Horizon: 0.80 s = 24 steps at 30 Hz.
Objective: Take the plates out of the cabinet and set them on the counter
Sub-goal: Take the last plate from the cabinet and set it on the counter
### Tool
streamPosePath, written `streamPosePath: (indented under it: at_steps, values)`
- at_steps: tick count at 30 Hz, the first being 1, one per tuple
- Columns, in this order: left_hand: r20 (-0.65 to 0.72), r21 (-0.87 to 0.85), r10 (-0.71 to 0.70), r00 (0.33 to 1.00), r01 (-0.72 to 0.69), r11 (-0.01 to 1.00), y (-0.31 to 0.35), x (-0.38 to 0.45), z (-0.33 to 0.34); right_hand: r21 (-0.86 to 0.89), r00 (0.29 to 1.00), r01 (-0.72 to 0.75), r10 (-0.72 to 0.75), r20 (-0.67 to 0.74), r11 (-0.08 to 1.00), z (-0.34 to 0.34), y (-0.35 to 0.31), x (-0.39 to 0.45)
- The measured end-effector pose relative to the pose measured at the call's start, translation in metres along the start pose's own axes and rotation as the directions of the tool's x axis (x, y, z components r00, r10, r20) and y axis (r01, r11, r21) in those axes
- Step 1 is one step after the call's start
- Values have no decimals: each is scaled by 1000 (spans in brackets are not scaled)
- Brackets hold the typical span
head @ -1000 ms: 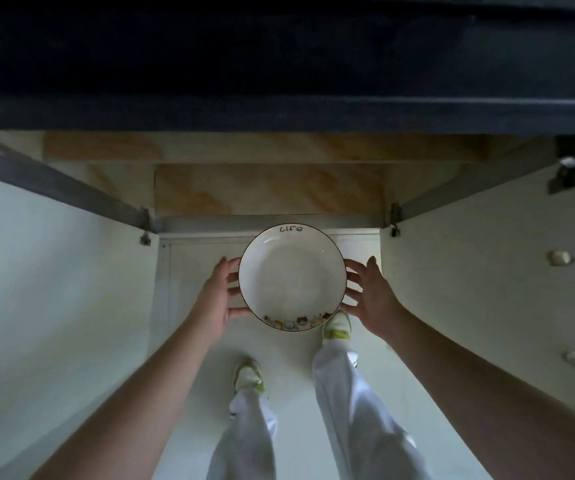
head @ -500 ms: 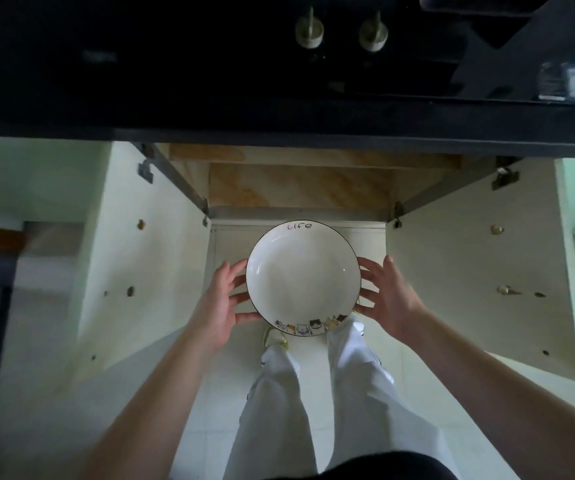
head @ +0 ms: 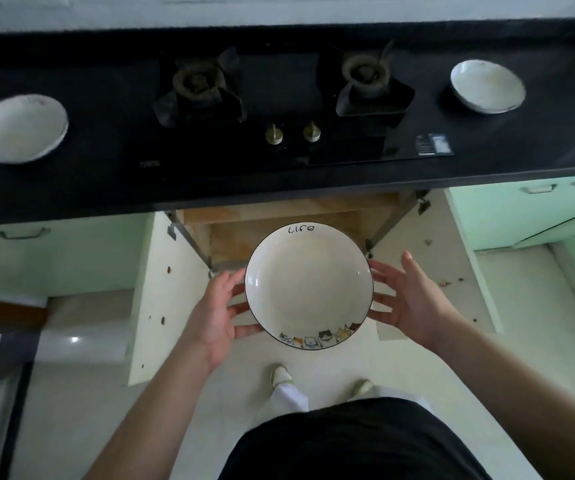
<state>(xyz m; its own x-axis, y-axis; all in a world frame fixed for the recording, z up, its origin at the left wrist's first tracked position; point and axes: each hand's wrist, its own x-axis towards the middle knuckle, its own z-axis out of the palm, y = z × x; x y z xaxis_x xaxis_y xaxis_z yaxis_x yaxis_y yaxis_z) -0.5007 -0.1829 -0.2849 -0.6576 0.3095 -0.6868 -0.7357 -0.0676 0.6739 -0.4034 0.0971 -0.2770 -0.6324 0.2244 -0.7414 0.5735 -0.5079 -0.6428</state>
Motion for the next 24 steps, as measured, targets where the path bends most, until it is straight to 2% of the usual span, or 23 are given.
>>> streamPosePath:
  at_steps: [5, 10, 16, 24]
  values:
    - [65, 105, 53, 996, -60, 993, 9, -18, 45, 63, 993, 108, -105, -50, 992, -33, -5, -44]
    - [155, 227, 25, 988, -60, 972, -4, -31, 114, 200, 977, 183, -156, -144, 963, -97, 12, -95]
    - [257, 402, -67, 964, -43, 915, -54, -62, 218, 301, 946, 278, -206, -250, 912, -202, 47, -172]
    - [377, 505, -194, 906, -25, 863, -136, -106, 352, 409, 887, 377, -197, -417, 831, -331, 102, -263]
